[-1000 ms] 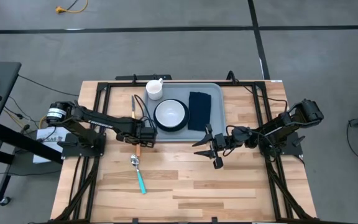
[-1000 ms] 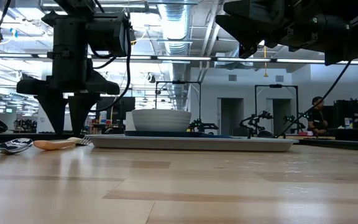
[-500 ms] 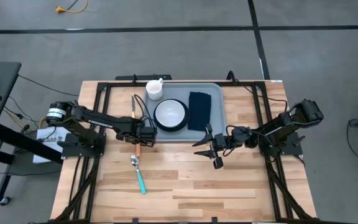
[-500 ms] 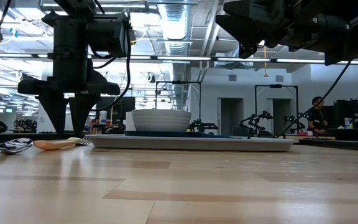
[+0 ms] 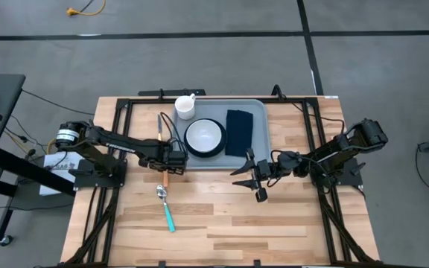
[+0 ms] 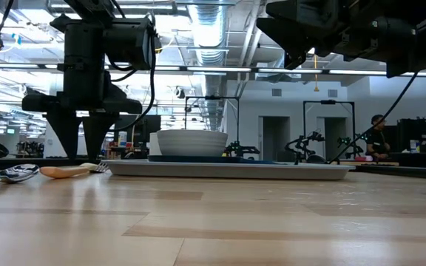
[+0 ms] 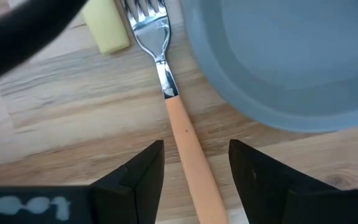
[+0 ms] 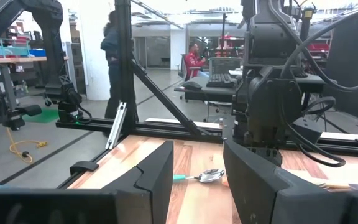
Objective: Set up tray
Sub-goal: Put the orange fork on top of the blue napkin on the gray tray
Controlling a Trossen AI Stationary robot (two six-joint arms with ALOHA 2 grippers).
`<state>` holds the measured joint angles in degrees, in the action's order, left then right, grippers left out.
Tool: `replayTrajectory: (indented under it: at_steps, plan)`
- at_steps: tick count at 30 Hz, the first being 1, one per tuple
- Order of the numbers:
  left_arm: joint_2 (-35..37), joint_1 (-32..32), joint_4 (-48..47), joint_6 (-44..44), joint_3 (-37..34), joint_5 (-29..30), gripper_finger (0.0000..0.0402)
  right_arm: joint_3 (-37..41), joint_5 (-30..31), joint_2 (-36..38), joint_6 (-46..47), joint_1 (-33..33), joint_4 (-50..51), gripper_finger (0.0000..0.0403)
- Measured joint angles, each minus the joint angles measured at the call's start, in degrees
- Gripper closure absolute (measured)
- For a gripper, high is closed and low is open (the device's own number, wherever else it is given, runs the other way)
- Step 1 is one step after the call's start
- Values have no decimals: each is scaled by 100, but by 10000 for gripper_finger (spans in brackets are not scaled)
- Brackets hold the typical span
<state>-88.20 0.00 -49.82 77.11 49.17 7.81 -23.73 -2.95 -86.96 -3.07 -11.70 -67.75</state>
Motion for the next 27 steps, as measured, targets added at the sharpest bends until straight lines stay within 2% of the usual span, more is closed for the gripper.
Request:
replayTrajectory:
  at_steps: [6,17,27]
  plan:
    - [0,1,31,1,-25,9,232,0,-1,0,0,0,0,269]
    - [0,0,696,196,-616,-135,232,-2,-1,0,0,2,2,269]
    - [0,-1,785,141,-640,-135,232,-2,1,0,-2,2,2,269]
